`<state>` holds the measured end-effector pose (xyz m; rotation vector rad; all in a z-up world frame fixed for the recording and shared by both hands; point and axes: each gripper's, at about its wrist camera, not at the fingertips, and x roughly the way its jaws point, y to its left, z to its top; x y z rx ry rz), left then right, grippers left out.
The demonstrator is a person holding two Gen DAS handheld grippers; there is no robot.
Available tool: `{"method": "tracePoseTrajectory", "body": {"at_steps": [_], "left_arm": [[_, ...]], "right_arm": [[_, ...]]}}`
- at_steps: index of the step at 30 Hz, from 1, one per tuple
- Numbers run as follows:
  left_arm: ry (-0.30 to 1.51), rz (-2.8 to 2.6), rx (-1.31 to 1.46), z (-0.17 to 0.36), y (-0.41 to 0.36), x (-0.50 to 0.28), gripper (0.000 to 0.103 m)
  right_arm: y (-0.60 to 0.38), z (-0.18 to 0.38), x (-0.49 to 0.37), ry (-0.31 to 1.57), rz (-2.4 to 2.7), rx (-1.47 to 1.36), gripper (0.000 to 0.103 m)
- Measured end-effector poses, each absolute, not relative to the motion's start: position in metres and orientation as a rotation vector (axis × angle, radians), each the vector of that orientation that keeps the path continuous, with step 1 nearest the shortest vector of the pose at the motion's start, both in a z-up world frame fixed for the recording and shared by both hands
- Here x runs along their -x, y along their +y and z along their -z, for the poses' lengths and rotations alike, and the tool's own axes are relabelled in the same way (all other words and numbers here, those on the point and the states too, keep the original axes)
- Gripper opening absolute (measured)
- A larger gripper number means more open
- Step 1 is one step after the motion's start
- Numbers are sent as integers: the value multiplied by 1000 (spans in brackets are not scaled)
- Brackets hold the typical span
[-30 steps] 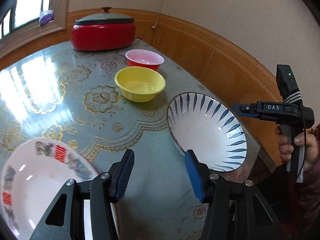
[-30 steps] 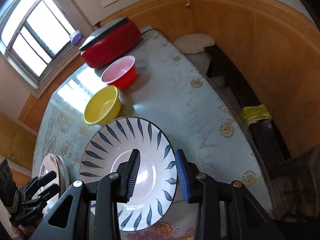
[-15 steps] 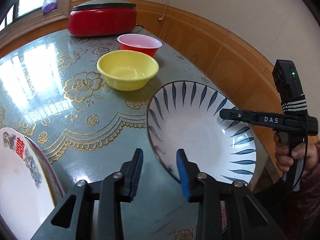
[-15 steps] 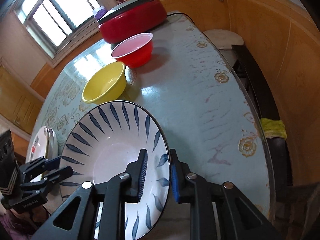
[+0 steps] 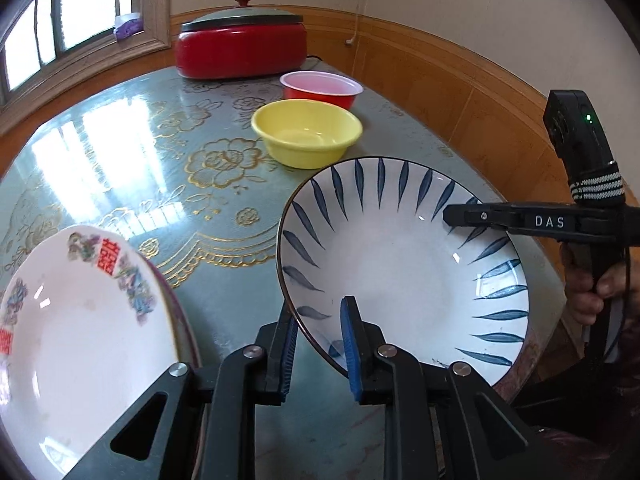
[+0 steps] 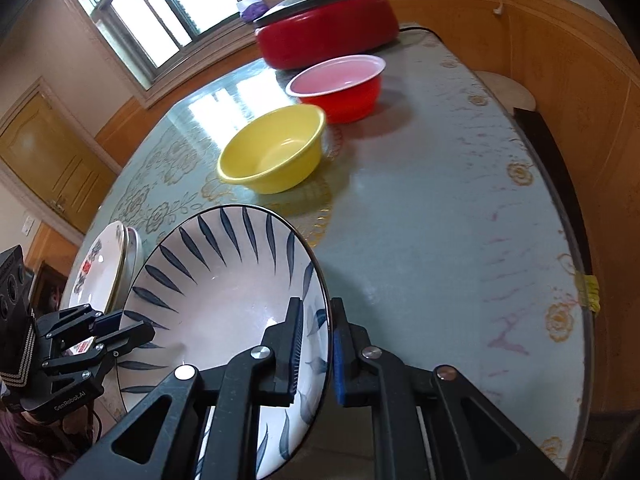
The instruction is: Organize plates and bowls
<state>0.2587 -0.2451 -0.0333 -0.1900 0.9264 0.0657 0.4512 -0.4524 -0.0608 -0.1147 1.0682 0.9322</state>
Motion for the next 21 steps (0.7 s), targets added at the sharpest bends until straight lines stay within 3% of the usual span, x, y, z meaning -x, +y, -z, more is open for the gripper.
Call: {"method": "tracePoseTrajectory", "body": {"at_steps": [19,21], "left_arm": [[904,-149,159,32,-245,-255,24],[898,-161,165,31,-242,-254,26]], "right_arm": [[-447,57,-451,1062,-962,127,9],[-447,55,-452,1051,-956,130,13]]}}
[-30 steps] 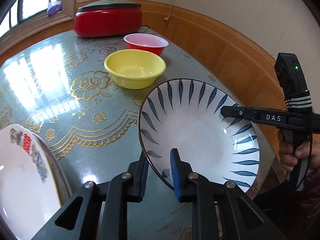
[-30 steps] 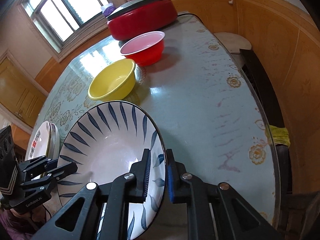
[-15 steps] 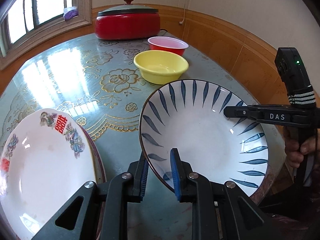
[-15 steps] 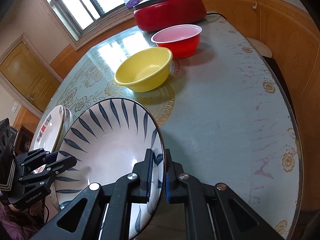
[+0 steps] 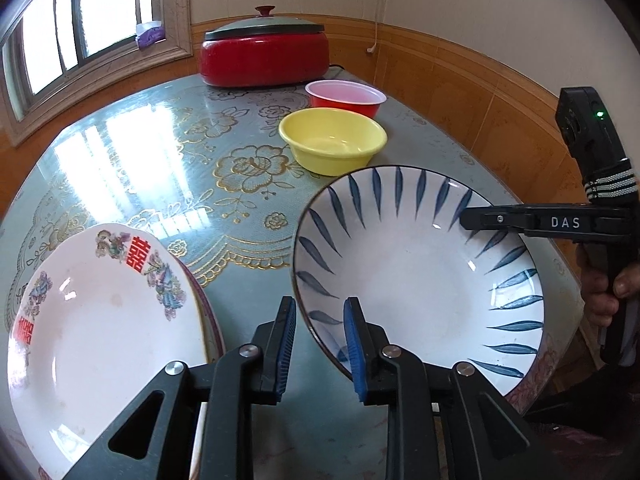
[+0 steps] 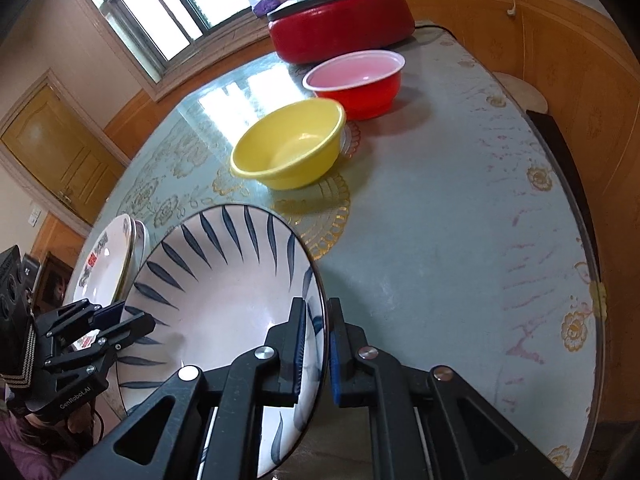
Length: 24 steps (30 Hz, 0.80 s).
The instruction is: Organize plates and bowls
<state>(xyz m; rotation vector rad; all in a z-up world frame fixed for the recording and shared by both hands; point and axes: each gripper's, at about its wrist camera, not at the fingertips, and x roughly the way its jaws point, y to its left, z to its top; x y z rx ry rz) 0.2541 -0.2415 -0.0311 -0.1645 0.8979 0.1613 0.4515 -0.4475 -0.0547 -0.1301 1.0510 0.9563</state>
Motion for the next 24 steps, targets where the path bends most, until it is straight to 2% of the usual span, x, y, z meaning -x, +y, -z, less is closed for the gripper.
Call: {"method": "tracePoseTrajectory", "body": {"at_steps": [2,5,9,17,24], "left_arm": [[889,-163,182,29,-238,-253,26],[873,-170,187,25,-236,-250,32],[853,-166,192,17,-230,-242,32],[798,-184,287,-3,-210,-252,33],[829,-209,378,-3,-189,-290,33]], "right_arm": [[-447,54,-454,1059,-949,124,23],[-446,49,-458,1050,-938,116,26],[-446,37,-463,1015,-937,105,30],[-438,24,-484,1033,-964,-37,31],[-420,23,-506,1080,-933,-92,31]]}}
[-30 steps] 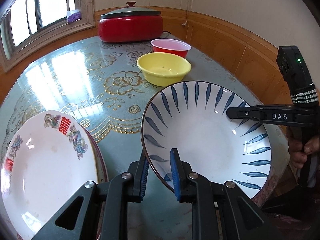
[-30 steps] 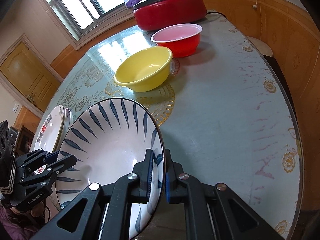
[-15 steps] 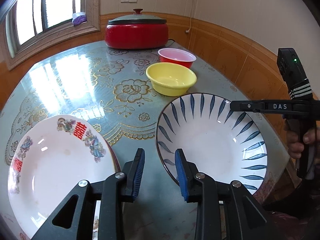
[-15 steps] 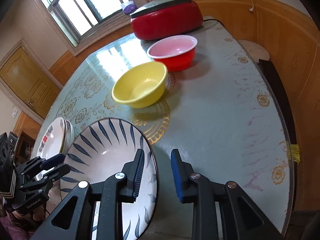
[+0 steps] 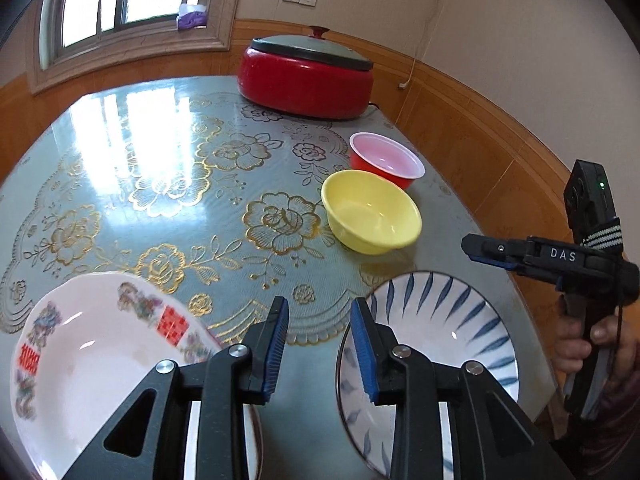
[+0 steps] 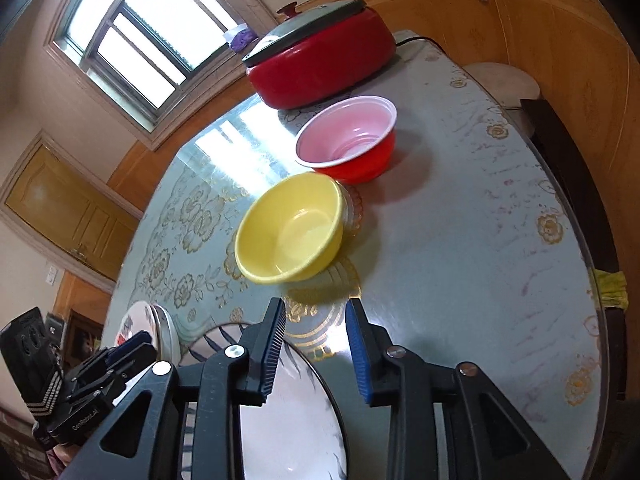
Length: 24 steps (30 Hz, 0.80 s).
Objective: Organize plates and bowls
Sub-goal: 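Move both grippers to the yellow bowl and grasp its rim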
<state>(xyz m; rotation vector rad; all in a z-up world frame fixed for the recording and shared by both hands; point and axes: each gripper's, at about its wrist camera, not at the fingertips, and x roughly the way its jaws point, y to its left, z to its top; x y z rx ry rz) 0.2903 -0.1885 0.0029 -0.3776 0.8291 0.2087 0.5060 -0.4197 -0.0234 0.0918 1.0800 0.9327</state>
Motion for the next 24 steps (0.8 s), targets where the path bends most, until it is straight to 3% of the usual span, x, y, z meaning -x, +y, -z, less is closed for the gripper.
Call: {"method": "tracePoseTrajectory", "body": {"at_steps": [24], "left_arm": [[978,-182,498,26,-147,-437,32]], "right_arm": [[-365,51,-589,1249,-898,-164,29]]}}
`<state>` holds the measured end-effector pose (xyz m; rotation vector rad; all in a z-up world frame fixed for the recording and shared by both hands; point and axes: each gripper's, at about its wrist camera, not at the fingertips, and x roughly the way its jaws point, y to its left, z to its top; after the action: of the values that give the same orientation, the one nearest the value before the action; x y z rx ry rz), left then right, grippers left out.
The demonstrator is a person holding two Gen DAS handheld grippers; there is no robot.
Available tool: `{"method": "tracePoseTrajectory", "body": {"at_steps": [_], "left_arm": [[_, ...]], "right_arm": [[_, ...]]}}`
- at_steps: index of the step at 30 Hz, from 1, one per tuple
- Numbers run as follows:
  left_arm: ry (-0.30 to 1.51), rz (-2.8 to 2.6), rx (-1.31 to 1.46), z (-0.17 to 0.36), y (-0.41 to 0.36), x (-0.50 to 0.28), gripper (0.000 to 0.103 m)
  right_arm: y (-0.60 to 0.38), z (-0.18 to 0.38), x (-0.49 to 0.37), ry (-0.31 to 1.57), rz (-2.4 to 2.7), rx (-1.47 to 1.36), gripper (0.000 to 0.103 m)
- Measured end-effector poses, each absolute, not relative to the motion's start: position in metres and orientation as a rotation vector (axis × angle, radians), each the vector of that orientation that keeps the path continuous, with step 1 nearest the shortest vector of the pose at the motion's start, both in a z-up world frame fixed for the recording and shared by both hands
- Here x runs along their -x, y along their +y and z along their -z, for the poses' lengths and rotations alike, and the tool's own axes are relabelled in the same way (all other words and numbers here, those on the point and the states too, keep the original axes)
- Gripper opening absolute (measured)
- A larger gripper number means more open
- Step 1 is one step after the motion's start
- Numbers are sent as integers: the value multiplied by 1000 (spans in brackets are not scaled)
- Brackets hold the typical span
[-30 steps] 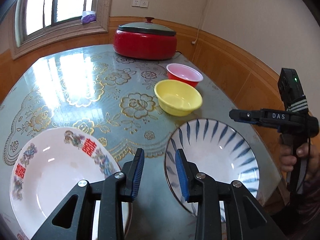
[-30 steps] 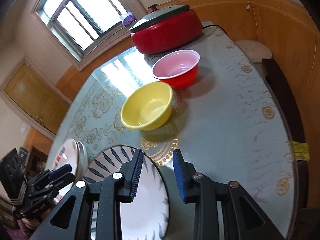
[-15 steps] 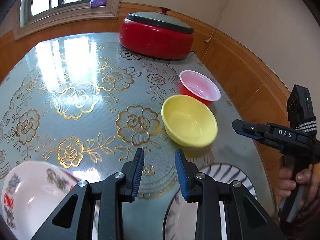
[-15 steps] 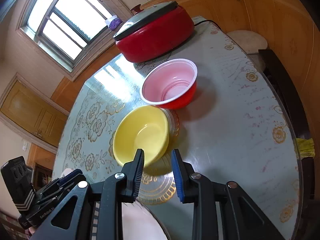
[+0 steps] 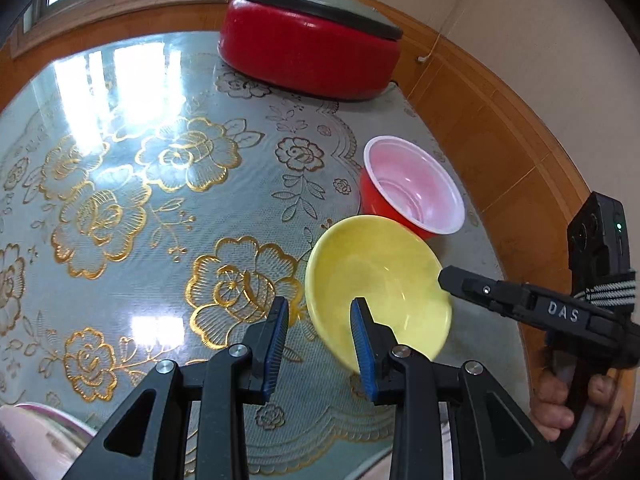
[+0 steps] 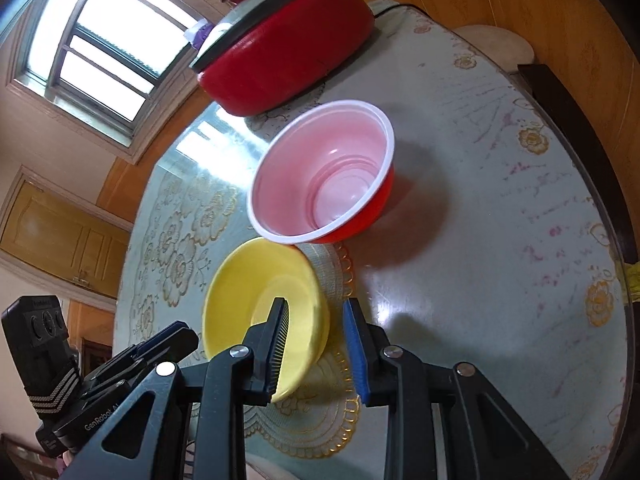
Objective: Organize plates and bowls
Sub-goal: 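Move both grippers to the yellow bowl and grasp its rim, then lift the yellow bowl with both grippers toward the blue-striped bowl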
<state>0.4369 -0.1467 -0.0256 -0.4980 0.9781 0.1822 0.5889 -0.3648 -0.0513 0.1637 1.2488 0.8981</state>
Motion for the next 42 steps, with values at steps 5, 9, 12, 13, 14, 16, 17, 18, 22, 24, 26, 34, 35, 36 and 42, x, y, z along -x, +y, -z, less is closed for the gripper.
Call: {"method": "tracePoseTrajectory", "body": {"at_steps": [5,9,12,13,14,16,17,18,22,24,26,34,35,36,42], "left_arm": [[1014,-159,529,41,-143,-453,30],[1029,-158,577,54,-137,-456,19],[1032,-146,581,57,-138,-456,12],[1035,-147,575,57,-139,-455,12],[1037,-148,571,56,-140,-455,12],[1038,-145,580,57,-140,-453,11],[1038,-145,591,57,-139,-451,10],[1036,-144,602,56,-139,-448,10],[1020,-145,589,50,-138,-439,9],[1015,-149,589,48,-139,-436,9],[1014,-155,594,47,-139,-433,9],[970,-158,576,31,-143,-411,9],[967,-159,573,31,-143,-413,9],[961,-160,568,29,-144,-411,9],[924,-172,532,19,-151,-396,10]], "right_arm": [[-357,60,-591,1242,-913,-156,27],[-352,68,-588,1245,-884,-103,13],[-351,67,-585,1232,-892,-93,9],[-350,66,-584,1225,-889,-80,8],[-350,66,-584,1224,-887,-74,8],[-350,67,-585,1239,-891,-90,8],[-351,67,-586,1244,-898,-101,8],[-352,66,-586,1245,-903,-108,8],[-350,60,-582,1235,-913,-94,8],[-348,58,-580,1233,-915,-83,8],[-347,59,-580,1242,-918,-90,8],[-346,41,-568,1199,-957,-75,8],[-346,39,-567,1195,-961,-73,8],[-345,37,-566,1191,-966,-72,8],[-345,29,-558,1170,-983,-65,8]]}}
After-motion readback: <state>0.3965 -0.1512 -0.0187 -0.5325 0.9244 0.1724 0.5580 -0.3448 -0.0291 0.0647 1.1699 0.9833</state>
